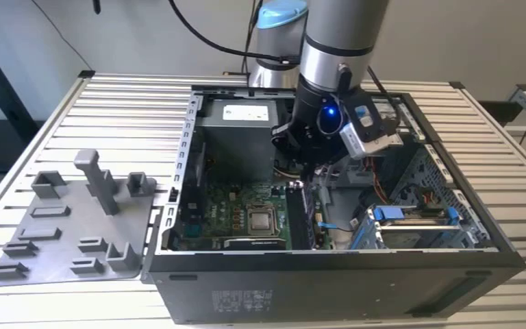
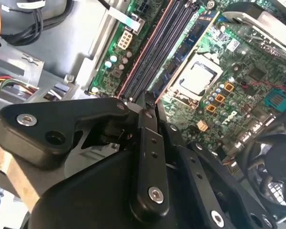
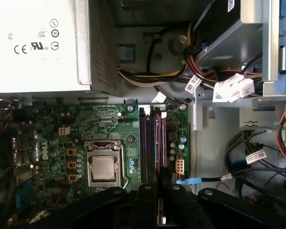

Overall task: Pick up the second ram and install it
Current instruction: 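Insert the second ram into the second slot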

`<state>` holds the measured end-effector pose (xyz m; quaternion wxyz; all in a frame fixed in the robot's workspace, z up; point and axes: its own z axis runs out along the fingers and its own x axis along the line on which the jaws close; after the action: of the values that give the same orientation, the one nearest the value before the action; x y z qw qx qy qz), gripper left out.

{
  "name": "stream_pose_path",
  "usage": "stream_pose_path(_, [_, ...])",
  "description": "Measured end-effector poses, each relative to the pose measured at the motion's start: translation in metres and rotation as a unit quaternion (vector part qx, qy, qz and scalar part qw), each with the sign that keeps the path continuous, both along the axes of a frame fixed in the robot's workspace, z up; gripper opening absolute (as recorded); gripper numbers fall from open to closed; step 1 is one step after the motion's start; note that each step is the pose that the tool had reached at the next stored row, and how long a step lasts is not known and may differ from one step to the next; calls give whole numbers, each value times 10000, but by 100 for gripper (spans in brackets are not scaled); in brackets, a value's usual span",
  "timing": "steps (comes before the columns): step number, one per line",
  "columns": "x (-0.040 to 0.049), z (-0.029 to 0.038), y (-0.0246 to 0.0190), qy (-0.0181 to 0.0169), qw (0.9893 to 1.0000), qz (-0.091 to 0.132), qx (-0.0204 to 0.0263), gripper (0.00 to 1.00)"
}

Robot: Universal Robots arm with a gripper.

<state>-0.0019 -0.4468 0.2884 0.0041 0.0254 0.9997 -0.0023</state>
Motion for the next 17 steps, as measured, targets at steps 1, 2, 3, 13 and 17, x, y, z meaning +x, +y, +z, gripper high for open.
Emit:
stream_pose_path(1, [0, -12, 0, 1, 10000, 1, -5, 14])
stream_pose_path(2, [-1, -29, -2, 2, 10000, 1, -6, 14])
stream_pose_path(3, [-1, -46, -5, 7, 10000, 1, -5, 14])
stream_pose_path(13, [0, -227, -51, 29, 10000, 2, -6, 14])
stream_pose_path(17, [-1, -299, -67, 29, 10000, 1, -6, 14])
